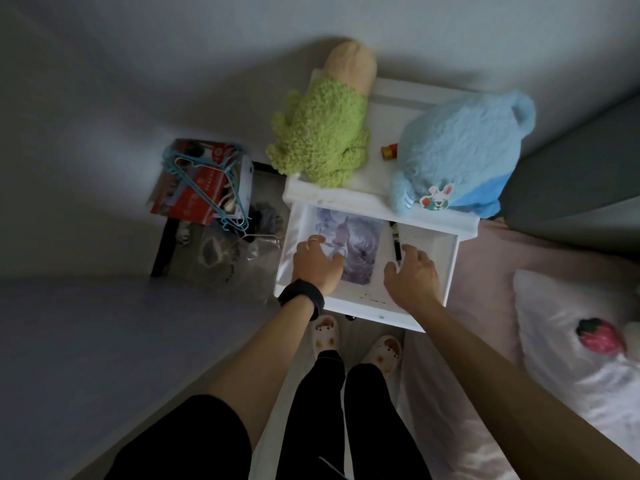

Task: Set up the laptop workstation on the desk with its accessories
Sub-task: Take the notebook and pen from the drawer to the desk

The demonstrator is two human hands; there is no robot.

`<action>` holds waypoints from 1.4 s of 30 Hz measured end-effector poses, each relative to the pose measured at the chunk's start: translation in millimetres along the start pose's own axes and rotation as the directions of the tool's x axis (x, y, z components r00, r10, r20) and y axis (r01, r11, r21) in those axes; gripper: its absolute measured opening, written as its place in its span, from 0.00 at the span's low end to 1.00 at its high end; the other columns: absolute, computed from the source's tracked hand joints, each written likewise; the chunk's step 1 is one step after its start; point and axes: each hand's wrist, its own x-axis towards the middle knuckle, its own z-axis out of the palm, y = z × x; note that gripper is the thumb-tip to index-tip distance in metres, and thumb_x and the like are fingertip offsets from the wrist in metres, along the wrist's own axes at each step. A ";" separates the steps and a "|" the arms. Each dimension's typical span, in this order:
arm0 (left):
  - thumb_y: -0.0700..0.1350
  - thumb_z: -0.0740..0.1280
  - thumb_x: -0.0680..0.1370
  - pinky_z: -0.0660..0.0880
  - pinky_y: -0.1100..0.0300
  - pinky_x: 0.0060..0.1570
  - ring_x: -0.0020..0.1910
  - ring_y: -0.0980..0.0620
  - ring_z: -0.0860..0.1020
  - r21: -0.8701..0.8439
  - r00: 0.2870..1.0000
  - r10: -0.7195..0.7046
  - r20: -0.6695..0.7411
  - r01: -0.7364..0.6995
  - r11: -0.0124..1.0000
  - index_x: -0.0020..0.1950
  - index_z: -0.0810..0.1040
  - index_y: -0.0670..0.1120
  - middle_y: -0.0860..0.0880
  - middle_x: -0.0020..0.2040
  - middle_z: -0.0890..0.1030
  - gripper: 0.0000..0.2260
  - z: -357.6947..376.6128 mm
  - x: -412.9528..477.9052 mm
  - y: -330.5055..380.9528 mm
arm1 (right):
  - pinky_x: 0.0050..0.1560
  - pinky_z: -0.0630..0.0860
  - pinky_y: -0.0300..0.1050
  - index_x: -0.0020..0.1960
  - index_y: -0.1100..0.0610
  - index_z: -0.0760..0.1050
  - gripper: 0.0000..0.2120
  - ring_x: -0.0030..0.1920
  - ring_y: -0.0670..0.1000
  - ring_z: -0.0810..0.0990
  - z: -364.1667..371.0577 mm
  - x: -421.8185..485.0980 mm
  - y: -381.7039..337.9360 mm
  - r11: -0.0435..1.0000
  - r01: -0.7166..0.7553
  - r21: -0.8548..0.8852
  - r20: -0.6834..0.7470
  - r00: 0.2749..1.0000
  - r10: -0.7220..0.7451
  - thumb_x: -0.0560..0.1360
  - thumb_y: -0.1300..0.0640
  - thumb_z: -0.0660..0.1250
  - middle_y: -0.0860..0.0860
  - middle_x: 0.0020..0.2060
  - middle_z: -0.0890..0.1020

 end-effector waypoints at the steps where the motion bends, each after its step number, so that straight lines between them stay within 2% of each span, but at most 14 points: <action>1: 0.50 0.66 0.78 0.72 0.50 0.66 0.68 0.42 0.70 0.049 0.999 -0.023 0.022 0.022 0.999 0.74 0.66 0.45 0.42 0.72 0.67 0.25 4.4 10.6 -1.5 | 0.67 0.69 0.55 0.75 0.63 0.64 0.24 0.67 0.64 0.71 1.7 9.5 -1.2 1.000 -0.026 -0.014 0.005 1.000 0.026 0.81 0.55 0.60 0.63 0.69 0.72; 4: 0.54 0.66 0.78 0.69 0.45 0.68 0.72 0.38 0.67 0.140 0.993 -0.108 0.037 0.102 0.985 0.79 0.55 0.43 0.39 0.74 0.66 0.35 13.5 34.4 -8.2 | 0.63 0.70 0.57 0.71 0.64 0.66 0.21 0.64 0.66 0.71 10.5 34.0 -2.9 0.996 -0.035 -0.082 -0.026 0.999 0.033 0.82 0.55 0.58 0.65 0.66 0.72; 9: 0.52 0.67 0.78 0.72 0.46 0.65 0.69 0.38 0.70 0.114 0.991 -0.134 -0.013 0.134 0.984 0.80 0.50 0.44 0.37 0.73 0.65 0.37 21.9 43.6 -5.8 | 0.55 0.73 0.57 0.65 0.62 0.69 0.17 0.62 0.65 0.74 18.3 55.6 -6.3 0.977 -0.054 -0.206 -0.057 0.997 0.043 0.84 0.50 0.54 0.62 0.61 0.76; 11: 0.52 0.66 0.78 0.75 0.46 0.61 0.66 0.38 0.73 0.059 0.986 -0.167 0.008 0.166 0.984 0.79 0.51 0.43 0.38 0.72 0.68 0.35 21.6 46.6 -8.3 | 0.53 0.71 0.54 0.62 0.60 0.72 0.18 0.61 0.64 0.76 22.2 56.5 -8.5 0.966 -0.113 -0.232 -0.022 0.994 0.111 0.84 0.48 0.53 0.61 0.60 0.79; 13: 0.53 0.64 0.79 0.76 0.50 0.52 0.60 0.39 0.76 0.019 0.973 -0.214 0.082 0.214 0.977 0.76 0.55 0.42 0.38 0.68 0.72 0.31 19.4 49.6 -12.8 | 0.53 0.71 0.53 0.61 0.60 0.72 0.18 0.61 0.63 0.78 25.8 54.3 -9.7 0.959 -0.173 -0.223 0.006 0.984 0.178 0.84 0.48 0.52 0.61 0.60 0.80; 15: 0.55 0.62 0.80 0.72 0.53 0.45 0.55 0.40 0.78 0.068 0.972 -0.205 0.113 0.198 0.978 0.71 0.62 0.42 0.39 0.64 0.75 0.25 17.2 53.2 -17.1 | 0.51 0.70 0.52 0.61 0.59 0.72 0.18 0.60 0.63 0.79 27.2 53.7 -9.4 0.957 -0.189 -0.219 0.002 0.981 0.194 0.84 0.47 0.53 0.61 0.59 0.80; 17: 0.57 0.59 0.81 0.71 0.55 0.43 0.52 0.42 0.78 0.125 0.980 -0.164 0.116 0.150 0.981 0.68 0.68 0.43 0.41 0.60 0.78 0.22 16.6 54.9 -19.9 | 0.49 0.68 0.52 0.61 0.58 0.71 0.17 0.59 0.63 0.79 25.9 54.5 -8.0 0.961 -0.173 -0.217 -0.014 0.985 0.174 0.83 0.47 0.54 0.60 0.59 0.80; 21: 0.60 0.57 0.81 0.68 0.57 0.34 0.43 0.47 0.78 0.175 0.978 -0.131 0.160 0.103 0.979 0.60 0.75 0.44 0.45 0.52 0.81 0.21 11.0 51.7 -20.7 | 0.54 0.71 0.54 0.65 0.59 0.67 0.18 0.60 0.64 0.78 19.4 53.8 -6.4 0.970 -0.191 -0.153 -0.045 0.981 0.187 0.81 0.49 0.60 0.60 0.61 0.77; 24: 0.59 0.57 0.81 0.67 0.57 0.34 0.44 0.44 0.78 0.212 0.972 -0.157 0.177 0.118 0.970 0.60 0.76 0.41 0.41 0.52 0.81 0.23 3.0 45.3 -22.6 | 0.51 0.68 0.52 0.65 0.58 0.67 0.17 0.61 0.63 0.77 17.9 49.4 -3.0 0.957 -0.230 -0.174 -0.002 0.972 0.234 0.78 0.53 0.62 0.59 0.61 0.77; 27: 0.59 0.57 0.81 0.66 0.57 0.32 0.44 0.42 0.79 0.169 0.972 -0.156 0.178 0.126 0.977 0.58 0.77 0.39 0.40 0.50 0.81 0.24 -3.4 38.0 -23.1 | 0.52 0.67 0.52 0.64 0.58 0.67 0.18 0.61 0.63 0.77 18.3 43.7 -2.8 0.945 -0.253 -0.207 0.017 0.965 0.262 0.78 0.50 0.61 0.59 0.61 0.77; 31: 0.56 0.60 0.81 0.63 0.59 0.29 0.33 0.49 0.74 0.071 0.982 -0.127 0.137 0.118 0.990 0.44 0.74 0.43 0.48 0.34 0.75 0.17 -14.4 33.3 -17.3 | 0.55 0.71 0.55 0.65 0.59 0.68 0.20 0.61 0.65 0.77 21.2 48.0 -8.3 0.956 -0.196 -0.216 -0.053 0.981 0.189 0.81 0.46 0.59 0.60 0.62 0.76; 37: 0.55 0.63 0.80 0.65 0.58 0.30 0.35 0.47 0.75 0.008 0.985 -0.122 0.122 0.121 0.993 0.39 0.72 0.45 0.48 0.34 0.75 0.17 -16.4 27.5 -13.6 | 0.51 0.72 0.54 0.64 0.59 0.70 0.15 0.59 0.65 0.79 23.7 46.7 -5.3 0.945 -0.056 -0.321 -0.037 0.998 0.047 0.84 0.50 0.57 0.59 0.60 0.77; 40: 0.56 0.64 0.80 0.67 0.58 0.31 0.34 0.48 0.75 -0.029 0.985 -0.116 0.128 0.120 0.992 0.37 0.72 0.46 0.48 0.34 0.75 0.17 -19.2 21.1 -13.1 | 0.46 0.68 0.52 0.63 0.59 0.69 0.14 0.55 0.64 0.80 20.9 34.2 -1.6 0.951 0.000 -0.308 -0.057 0.998 -0.018 0.84 0.50 0.56 0.59 0.57 0.78; 42: 0.55 0.64 0.80 0.65 0.58 0.30 0.33 0.47 0.74 -0.045 0.985 -0.110 0.132 0.117 0.992 0.35 0.70 0.46 0.48 0.32 0.73 0.18 -23.0 17.7 -11.7 | 0.44 0.69 0.52 0.60 0.59 0.67 0.12 0.52 0.65 0.81 18.0 24.9 2.0 0.968 0.029 -0.249 -0.069 0.996 -0.048 0.84 0.51 0.57 0.60 0.55 0.80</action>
